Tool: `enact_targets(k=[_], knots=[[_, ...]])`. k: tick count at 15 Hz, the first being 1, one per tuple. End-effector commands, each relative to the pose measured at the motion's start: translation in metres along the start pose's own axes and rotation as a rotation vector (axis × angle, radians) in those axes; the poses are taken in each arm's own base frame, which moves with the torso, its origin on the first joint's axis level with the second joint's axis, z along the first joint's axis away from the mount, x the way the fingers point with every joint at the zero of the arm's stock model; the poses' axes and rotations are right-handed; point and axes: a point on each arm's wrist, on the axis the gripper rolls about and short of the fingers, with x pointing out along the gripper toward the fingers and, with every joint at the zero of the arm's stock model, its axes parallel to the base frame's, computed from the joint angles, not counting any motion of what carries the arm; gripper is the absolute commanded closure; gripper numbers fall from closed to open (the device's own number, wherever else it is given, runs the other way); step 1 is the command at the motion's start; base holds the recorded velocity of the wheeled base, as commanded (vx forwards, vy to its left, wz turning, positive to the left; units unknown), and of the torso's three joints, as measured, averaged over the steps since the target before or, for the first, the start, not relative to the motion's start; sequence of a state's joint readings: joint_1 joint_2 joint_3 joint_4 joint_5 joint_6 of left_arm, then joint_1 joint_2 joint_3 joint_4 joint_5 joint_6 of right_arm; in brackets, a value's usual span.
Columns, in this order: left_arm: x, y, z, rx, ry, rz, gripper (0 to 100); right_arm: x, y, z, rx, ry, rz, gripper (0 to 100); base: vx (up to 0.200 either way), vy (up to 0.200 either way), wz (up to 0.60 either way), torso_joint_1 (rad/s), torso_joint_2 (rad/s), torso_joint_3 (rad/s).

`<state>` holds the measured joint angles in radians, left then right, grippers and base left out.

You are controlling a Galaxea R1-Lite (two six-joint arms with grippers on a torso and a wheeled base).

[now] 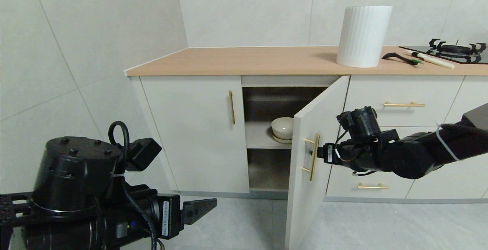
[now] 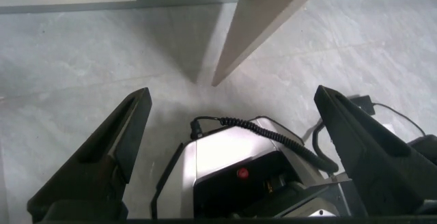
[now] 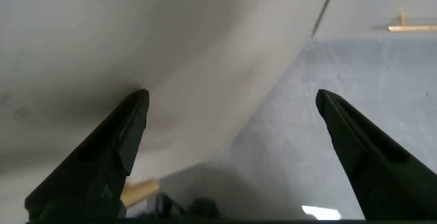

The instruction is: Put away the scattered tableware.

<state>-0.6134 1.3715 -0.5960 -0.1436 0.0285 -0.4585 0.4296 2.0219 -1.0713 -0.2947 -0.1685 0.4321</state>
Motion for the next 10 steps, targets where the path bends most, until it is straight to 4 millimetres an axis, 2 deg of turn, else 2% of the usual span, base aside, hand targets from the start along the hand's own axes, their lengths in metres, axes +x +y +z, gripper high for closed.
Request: enact_targets(k=[1, 10], knots=[[0.001, 0.000, -0.001, 0.000, 0.004, 0.003, 0, 0.017, 0.000, -0.010, 0.020, 0.011, -0.003, 0, 0.000, 0.000, 0.00, 0.000, 0.00, 0.000], [0.002, 0.000, -0.001, 0.002, 0.007, 0.000, 0, 0.041, 0.003, -0.013, 0.103, -0.072, 0.038, 0, 0.000, 0.000, 0.00, 0.000, 0.00, 0.000]])
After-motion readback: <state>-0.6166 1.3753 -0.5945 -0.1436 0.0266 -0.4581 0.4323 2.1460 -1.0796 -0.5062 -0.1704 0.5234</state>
